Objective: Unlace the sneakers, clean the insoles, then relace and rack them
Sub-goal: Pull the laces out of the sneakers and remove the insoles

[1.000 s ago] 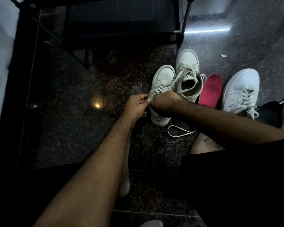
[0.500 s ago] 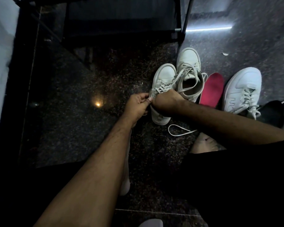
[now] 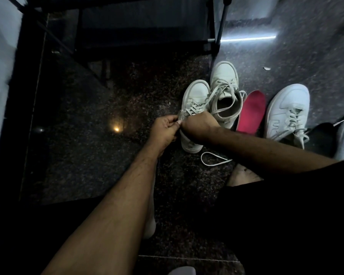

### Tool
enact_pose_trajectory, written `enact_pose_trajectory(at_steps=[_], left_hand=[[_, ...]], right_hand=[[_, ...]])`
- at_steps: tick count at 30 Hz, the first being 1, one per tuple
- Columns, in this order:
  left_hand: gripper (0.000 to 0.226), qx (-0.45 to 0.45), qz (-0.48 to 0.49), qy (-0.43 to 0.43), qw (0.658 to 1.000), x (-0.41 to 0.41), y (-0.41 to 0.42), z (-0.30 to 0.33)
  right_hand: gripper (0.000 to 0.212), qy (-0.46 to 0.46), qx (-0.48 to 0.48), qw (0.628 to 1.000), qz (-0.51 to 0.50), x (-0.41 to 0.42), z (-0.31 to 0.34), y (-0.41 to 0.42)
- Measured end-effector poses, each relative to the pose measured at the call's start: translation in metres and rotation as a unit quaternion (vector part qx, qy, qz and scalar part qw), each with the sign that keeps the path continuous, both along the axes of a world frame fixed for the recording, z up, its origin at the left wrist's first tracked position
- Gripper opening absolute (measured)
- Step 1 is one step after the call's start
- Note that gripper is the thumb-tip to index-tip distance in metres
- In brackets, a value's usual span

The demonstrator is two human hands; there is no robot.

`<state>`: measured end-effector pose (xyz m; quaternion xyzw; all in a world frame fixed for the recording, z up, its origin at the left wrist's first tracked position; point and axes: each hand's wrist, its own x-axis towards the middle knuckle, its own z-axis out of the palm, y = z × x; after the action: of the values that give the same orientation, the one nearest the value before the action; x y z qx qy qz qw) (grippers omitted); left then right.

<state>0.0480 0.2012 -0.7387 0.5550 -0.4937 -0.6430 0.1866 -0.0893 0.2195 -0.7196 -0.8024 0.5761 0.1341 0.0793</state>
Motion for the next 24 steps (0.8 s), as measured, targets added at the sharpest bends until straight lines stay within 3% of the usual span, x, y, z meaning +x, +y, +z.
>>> enact_pose_trajectory(at_steps=[5, 9, 13, 16, 21, 24], left_hand=[[0.017, -0.002, 0.011, 0.01, 1.0, -0.002, 0.004, 0.001], [0.016, -0.014, 0.025, -0.014, 1.0, -0.003, 0.003, -0.003], [0.019, -0.062, 0.038, -0.026, 0.997, -0.004, 0.006, -0.005], [0.018, -0.099, 0.061, -0.041, 0.992, -0.005, 0.01, -0.009], [0.025, -0.088, 0.082, -0.075, 0.99, -0.011, 0.017, -0.016], [0.037, -0.129, 0.089, -0.089, 0.984, -0.017, 0.022, -0.018]], right_hand=[[0.033, -0.046, -0.001, 0.999, -0.027, -0.008, 0.01, 0.004], [0.029, -0.118, -0.017, 0.987, -0.106, -0.028, 0.011, 0.019], [0.032, -0.266, -0.037, 0.947, -0.177, -0.048, 0.017, 0.029], [0.029, -0.372, 0.001, 0.907, -0.197, -0.061, 0.03, 0.03], [0.007, -0.538, 0.074, 0.818, -0.191, -0.063, 0.042, 0.042], [0.003, -0.514, 0.072, 0.845, -0.126, -0.054, 0.039, 0.049]])
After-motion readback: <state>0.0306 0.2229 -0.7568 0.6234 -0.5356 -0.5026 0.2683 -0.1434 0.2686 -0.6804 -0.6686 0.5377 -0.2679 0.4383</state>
